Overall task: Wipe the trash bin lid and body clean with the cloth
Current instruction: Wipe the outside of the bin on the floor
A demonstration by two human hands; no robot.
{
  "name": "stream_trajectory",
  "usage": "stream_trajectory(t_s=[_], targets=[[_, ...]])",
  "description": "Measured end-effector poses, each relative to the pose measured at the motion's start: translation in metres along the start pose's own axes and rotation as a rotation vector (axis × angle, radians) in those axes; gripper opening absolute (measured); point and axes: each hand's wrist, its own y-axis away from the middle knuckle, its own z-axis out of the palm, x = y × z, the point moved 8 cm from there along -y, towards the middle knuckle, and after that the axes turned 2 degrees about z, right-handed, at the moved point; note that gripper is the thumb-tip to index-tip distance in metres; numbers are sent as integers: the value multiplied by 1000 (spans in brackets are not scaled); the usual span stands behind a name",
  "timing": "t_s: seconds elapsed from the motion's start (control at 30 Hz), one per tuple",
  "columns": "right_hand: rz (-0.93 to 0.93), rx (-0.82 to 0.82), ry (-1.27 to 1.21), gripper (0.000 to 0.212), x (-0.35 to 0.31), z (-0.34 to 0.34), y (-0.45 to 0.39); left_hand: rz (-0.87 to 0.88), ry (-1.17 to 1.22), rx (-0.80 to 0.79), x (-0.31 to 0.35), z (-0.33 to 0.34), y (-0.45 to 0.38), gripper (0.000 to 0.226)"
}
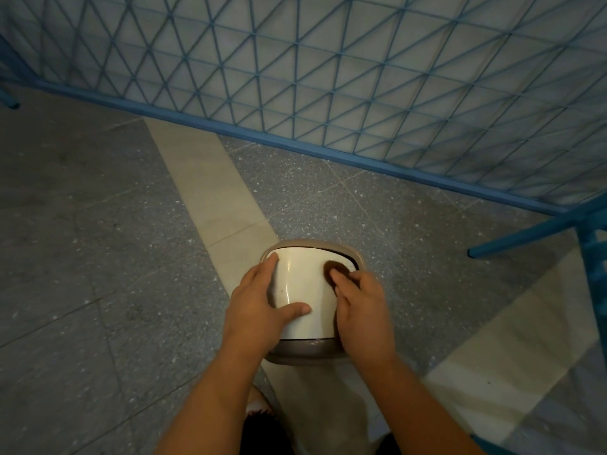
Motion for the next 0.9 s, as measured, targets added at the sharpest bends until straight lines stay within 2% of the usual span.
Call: stream_trajectory(t_s=[0.07,0.13,0.2,0.27,0.3,0.4,0.47,0.5,0.6,0.7,0.9], targets=[[-181,-63,66,41,-19,-2,8,-30,35,-53,-3,1,3,127],[-434,-124,142,32,-43,-2,12,-49,74,-79,-5,1,6,138],[-674,-245,231,32,-64,8,15,-60,104,-59,-6,-1,8,138],[-797,-362,310,32,-82,16,8,-73,116,-54,-8,0,9,137],[-748,-388,291,29,-86,15,-3,-73,127,-55,-9,0,9,137],[-463,-261,176,25,-79,4,-39,-74,124,-47,-8,0,9,143],[-470,-235,264,38,-76,5,-33,-84,101,-44,-8,-1,10,145],[-541,-226,305,42,-76,6,-22,-86,99,-40,-8,-1,10,143],[-696,-304,313,41,-71,7,12,-64,76,-27,-9,0,9,128],[-767,-329,353,39,-76,13,9,-64,29,-50,-11,3,8,120],[-421,-161,332,45,-90,15,-52,-61,14,-44,-3,-1,12,117]])
